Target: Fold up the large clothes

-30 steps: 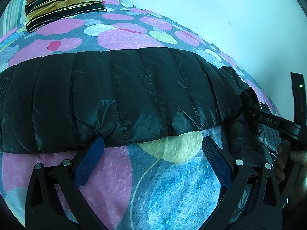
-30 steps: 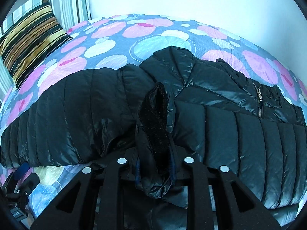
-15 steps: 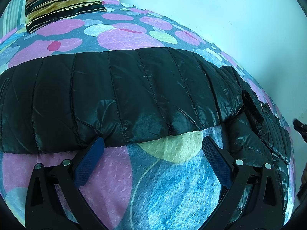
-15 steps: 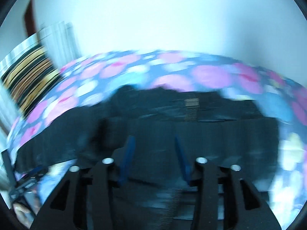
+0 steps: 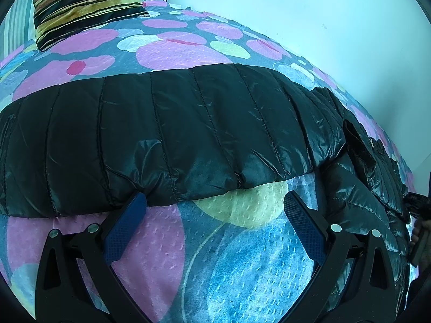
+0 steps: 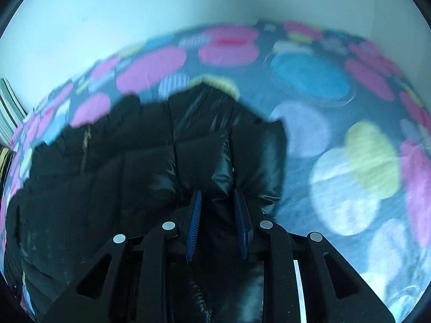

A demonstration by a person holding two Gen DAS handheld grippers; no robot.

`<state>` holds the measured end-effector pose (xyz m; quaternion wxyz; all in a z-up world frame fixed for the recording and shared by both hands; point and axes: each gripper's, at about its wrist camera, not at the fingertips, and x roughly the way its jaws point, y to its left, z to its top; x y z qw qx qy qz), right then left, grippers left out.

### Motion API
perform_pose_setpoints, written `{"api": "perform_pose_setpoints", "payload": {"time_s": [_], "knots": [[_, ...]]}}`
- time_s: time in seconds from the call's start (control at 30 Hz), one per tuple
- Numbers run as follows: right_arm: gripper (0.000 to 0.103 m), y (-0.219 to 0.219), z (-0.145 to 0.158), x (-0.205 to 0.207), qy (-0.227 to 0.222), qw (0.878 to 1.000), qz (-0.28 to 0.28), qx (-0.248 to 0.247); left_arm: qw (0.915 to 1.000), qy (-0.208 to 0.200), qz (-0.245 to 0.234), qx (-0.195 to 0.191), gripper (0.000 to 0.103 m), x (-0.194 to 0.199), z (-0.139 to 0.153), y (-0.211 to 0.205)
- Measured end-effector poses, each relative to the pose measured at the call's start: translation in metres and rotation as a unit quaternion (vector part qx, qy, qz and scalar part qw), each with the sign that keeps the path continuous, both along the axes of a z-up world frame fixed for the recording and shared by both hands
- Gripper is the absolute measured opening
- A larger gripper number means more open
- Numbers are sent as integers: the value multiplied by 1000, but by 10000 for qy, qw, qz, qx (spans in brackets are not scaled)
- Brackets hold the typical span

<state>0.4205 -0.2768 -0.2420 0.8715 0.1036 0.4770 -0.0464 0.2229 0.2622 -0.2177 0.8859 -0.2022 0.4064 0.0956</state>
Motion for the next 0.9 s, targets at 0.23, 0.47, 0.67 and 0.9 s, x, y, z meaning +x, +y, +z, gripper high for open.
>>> {"api": "perform_pose_setpoints", "payload": {"time_s": [0.23, 0.47, 0.67, 0.9], "knots": [[25, 2, -1, -2, -69, 9999, -50, 58, 10000, 34, 4, 54, 101, 1, 0, -2], [25, 13, 33, -35, -552, 9980, -185, -256, 10000, 38, 7, 50, 101, 2, 0, -3], [25, 37, 27, -52, -516, 9984, 29, -220, 10000, 28, 10, 33, 101, 2, 0, -3], [25, 43, -7, -39, -234, 9990, 2, -375, 10000, 23, 9, 24, 101, 2, 1, -3]]}}
